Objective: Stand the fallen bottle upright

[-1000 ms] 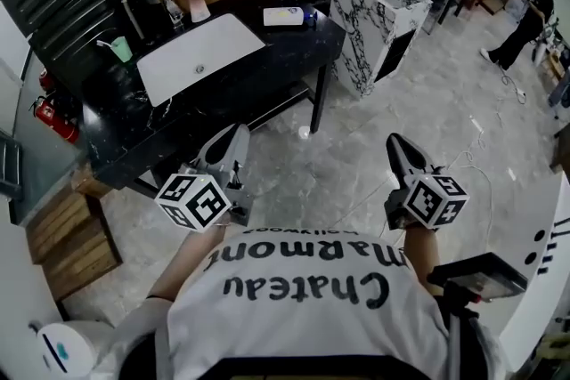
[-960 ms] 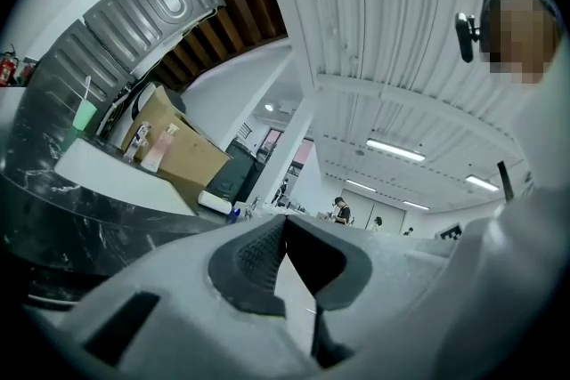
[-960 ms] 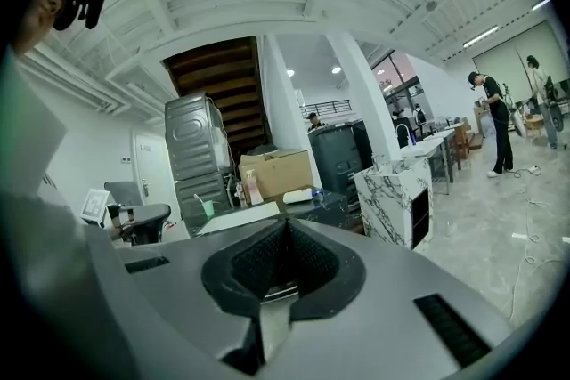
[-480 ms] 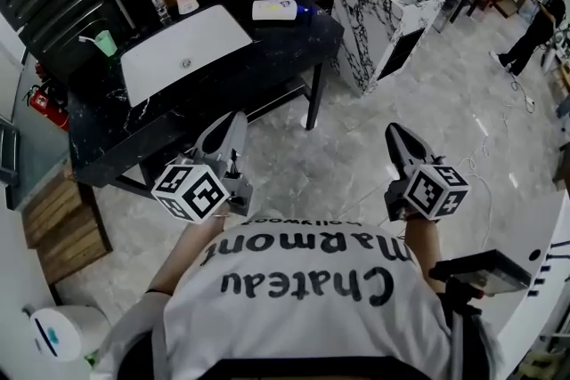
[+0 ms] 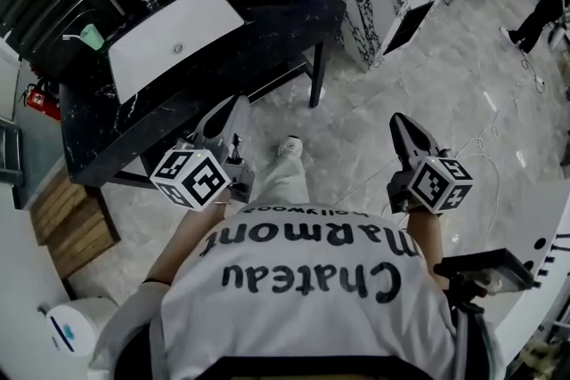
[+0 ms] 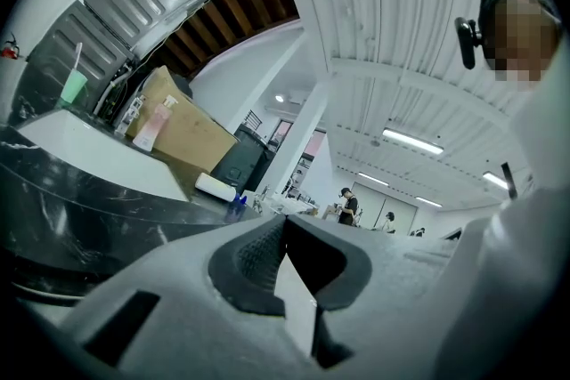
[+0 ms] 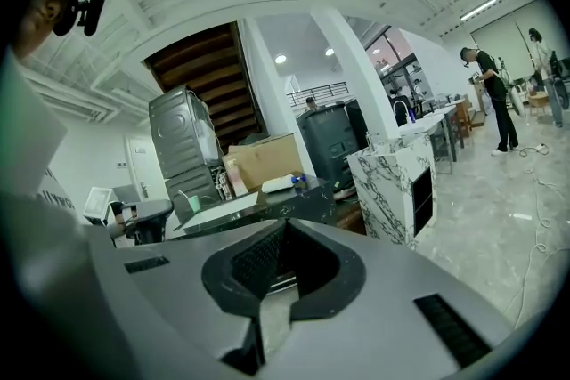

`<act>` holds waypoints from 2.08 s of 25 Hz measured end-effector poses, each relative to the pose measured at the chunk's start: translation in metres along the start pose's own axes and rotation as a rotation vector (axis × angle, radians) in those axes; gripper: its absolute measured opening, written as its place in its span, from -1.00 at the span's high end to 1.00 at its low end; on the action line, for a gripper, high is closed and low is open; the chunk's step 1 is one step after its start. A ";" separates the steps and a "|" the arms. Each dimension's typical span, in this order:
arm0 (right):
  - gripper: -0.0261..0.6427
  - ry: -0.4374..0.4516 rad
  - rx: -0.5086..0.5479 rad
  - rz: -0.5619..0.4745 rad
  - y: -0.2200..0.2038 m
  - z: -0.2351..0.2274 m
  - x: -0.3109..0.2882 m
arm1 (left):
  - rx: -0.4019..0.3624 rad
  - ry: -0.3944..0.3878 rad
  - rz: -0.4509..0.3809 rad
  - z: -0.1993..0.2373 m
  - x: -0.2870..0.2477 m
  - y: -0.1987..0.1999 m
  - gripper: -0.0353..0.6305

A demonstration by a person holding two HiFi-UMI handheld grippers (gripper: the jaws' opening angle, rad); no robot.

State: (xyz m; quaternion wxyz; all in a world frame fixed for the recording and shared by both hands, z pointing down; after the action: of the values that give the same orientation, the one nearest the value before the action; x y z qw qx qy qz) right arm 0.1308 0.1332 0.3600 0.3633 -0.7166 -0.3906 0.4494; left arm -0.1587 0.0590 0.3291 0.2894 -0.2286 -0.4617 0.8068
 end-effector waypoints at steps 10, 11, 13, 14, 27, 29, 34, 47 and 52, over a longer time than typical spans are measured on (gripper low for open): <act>0.88 -0.062 -0.052 0.001 0.034 -0.053 -0.062 | -0.017 -0.093 0.043 0.025 -0.110 0.029 0.85; 0.88 -0.065 -0.054 -0.004 0.043 -0.057 -0.072 | -0.016 -0.097 0.046 0.031 -0.122 0.035 0.85; 0.88 -0.064 -0.051 -0.011 0.063 -0.061 -0.092 | -0.008 -0.104 0.049 0.042 -0.144 0.048 0.85; 0.88 -0.062 -0.046 -0.012 0.073 -0.062 -0.102 | -0.007 -0.111 0.047 0.047 -0.154 0.057 0.85; 0.88 -0.097 -0.046 -0.007 0.158 -0.095 -0.213 | -0.087 -0.074 0.064 0.129 -0.269 0.136 0.85; 0.88 -0.096 -0.045 -0.001 0.165 -0.099 -0.229 | -0.107 -0.071 0.070 0.139 -0.283 0.143 0.85; 0.88 -0.105 -0.037 0.013 0.177 -0.108 -0.264 | -0.174 -0.097 0.118 0.158 -0.313 0.151 0.85; 0.88 -0.113 -0.031 0.076 0.176 -0.124 -0.303 | -0.290 -0.147 0.273 0.170 -0.359 0.137 0.84; 0.88 -0.072 -0.041 0.107 0.185 -0.149 -0.327 | -0.346 -0.139 0.291 0.167 -0.383 0.138 0.84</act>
State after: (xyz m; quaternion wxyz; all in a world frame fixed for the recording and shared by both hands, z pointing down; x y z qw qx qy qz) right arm 0.2166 -0.2617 0.3663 0.3100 -0.7270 -0.3737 0.4855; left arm -0.0221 -0.3592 0.3251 0.0940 -0.2828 -0.5739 0.7628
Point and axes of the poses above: the fingertips, and each gripper's own axes: x backward along the fingers, z to its left, y out of its top, the point moved 1 cm from there along x, backward along the fingers, and after that the axes turned 7 degrees about z, right-handed, at the moved point
